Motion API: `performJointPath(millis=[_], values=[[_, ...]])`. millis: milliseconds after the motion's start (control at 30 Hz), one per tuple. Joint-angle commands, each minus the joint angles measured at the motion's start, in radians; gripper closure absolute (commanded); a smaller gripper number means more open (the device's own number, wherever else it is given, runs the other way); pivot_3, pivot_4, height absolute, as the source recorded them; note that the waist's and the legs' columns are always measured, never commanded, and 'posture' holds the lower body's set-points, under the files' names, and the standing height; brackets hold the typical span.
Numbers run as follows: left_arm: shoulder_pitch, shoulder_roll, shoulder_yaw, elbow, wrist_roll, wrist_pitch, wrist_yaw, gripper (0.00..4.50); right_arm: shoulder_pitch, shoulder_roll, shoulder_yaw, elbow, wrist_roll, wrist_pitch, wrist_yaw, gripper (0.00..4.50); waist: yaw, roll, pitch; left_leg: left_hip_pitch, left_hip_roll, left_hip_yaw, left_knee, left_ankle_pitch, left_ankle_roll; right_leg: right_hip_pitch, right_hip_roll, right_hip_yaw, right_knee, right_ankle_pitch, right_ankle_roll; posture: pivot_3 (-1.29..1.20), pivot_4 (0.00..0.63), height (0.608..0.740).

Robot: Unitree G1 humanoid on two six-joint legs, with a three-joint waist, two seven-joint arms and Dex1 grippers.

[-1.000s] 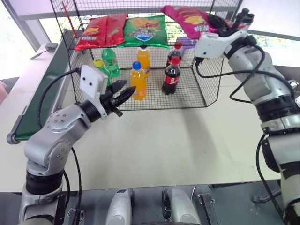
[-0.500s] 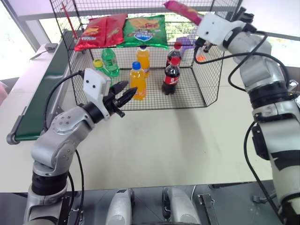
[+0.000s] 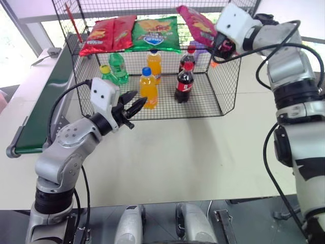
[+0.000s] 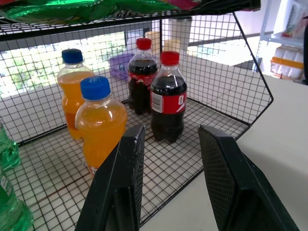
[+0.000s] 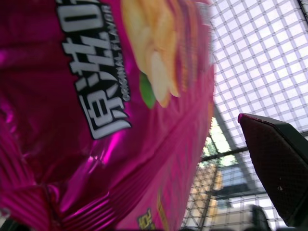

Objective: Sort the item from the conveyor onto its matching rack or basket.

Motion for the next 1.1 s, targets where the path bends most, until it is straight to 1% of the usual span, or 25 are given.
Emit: performJointPath(millis=[33, 167, 333, 467, 567, 667, 767, 867, 933, 1100], values=[[-0.003, -0.004, 0.004, -0.021, 0.014, -0.029, -0.003, 2.7, -0.045, -0.019, -0.033, -0.004, 0.048, 0.006, 0.075, 0.06, 0.0, 0.0, 0.0, 0.0, 0.0, 0.0, 0.0, 0.0, 0.0, 0.0, 0.0, 0.0, 0.0, 0.0, 0.0, 0.0, 0.15, 0.74], [0.004, -0.005, 0.005, -0.021, 0.025, -0.032, -0.002, 2.7, -0.057, -0.009, -0.047, 0.001, 0.082, 0.012, 0.11, 0.06, 0.0, 0.0, 0.0, 0.0, 0.0, 0.0, 0.0, 0.0, 0.0, 0.0, 0.0, 0.0, 0.0, 0.0, 0.0, 0.0, 0.15, 0.74], [0.008, -0.007, -0.003, -0.012, 0.038, -0.043, -0.003, 2.7, -0.085, 0.033, -0.079, 0.067, 0.114, 0.005, 0.061, 0.06, -0.002, 0.0, 0.0, 0.0, 0.0, 0.0, 0.0, 0.0, 0.0, 0.0, 0.0, 0.0, 0.0, 0.0, 0.0, 0.0, 0.15, 0.74], [0.009, -0.01, -0.016, -0.005, 0.057, -0.049, -0.008, 2.7, -0.1, 0.07, -0.11, 0.127, 0.154, 0.02, 0.067, 0.06, -0.001, 0.0, 0.0, 0.0, 0.0, 0.0, 0.0, 0.0, 0.0, 0.0, 0.0, 0.0, 0.0, 0.0, 0.0, 0.0, 0.15, 0.74], [0.01, -0.014, -0.018, -0.003, 0.064, -0.051, -0.009, 2.7, -0.097, 0.096, -0.133, 0.137, 0.198, 0.044, 0.111, 0.06, -0.001, 0.0, 0.0, 0.0, 0.0, 0.001, 0.0, 0.0, 0.0, 0.0, 0.0, 0.0, 0.0, 0.0, 0.0, 0.0, 0.15, 0.74], [0.013, -0.017, -0.017, -0.005, 0.068, -0.05, -0.011, 2.7, -0.081, 0.105, -0.146, 0.101, 0.238, 0.072, 0.174, 0.06, 0.001, 0.0, 0.0, 0.0, 0.0, 0.001, 0.0, 0.0, 0.0, 0.0, 0.0, 0.0, 0.0, 0.0, 0.0, 0.0, 0.15, 0.74], [0.015, -0.017, -0.015, -0.005, 0.072, -0.05, -0.011, 2.7, -0.047, 0.098, -0.133, 0.055, 0.249, 0.075, 0.22, 0.06, 0.001, 0.0, 0.0, 0.0, 0.0, 0.001, 0.0, 0.0, 0.0, 0.0, 0.0, 0.0, 0.0, 0.0, 0.0, 0.0, 0.15, 0.74], [0.014, -0.019, -0.014, -0.002, 0.076, -0.051, -0.012, 2.7, -0.036, 0.097, -0.139, 0.045, 0.249, 0.08, 0.2, 0.06, 0.0, 0.0, 0.0, 0.0, 0.0, 0.001, 0.0, 0.0, 0.0, 0.0, 0.0, 0.0, 0.0, 0.0, 0.0, 0.0, 0.15, 0.74], [0.011, -0.019, -0.018, 0.005, 0.084, -0.055, -0.013, 2.7, -0.042, 0.092, -0.137, 0.071, 0.224, 0.063, 0.143, 0.06, 0.0, 0.0, 0.0, 0.0, 0.0, 0.001, 0.0, 0.0, 0.0, 0.0, 0.0, 0.0, 0.0, 0.0, 0.0, 0.0, 0.15, 0.74], [0.002, -0.026, -0.025, 0.017, 0.099, -0.064, -0.016, 2.7, -0.044, 0.075, -0.11, 0.114, 0.176, 0.015, 0.09, 0.06, 0.0, 0.0, 0.0, 0.0, 0.0, 0.001, 0.0, 0.0, 0.0, 0.0, 0.0, 0.001, 0.0, 0.0, 0.0, 0.0, 0.15, 0.74]])
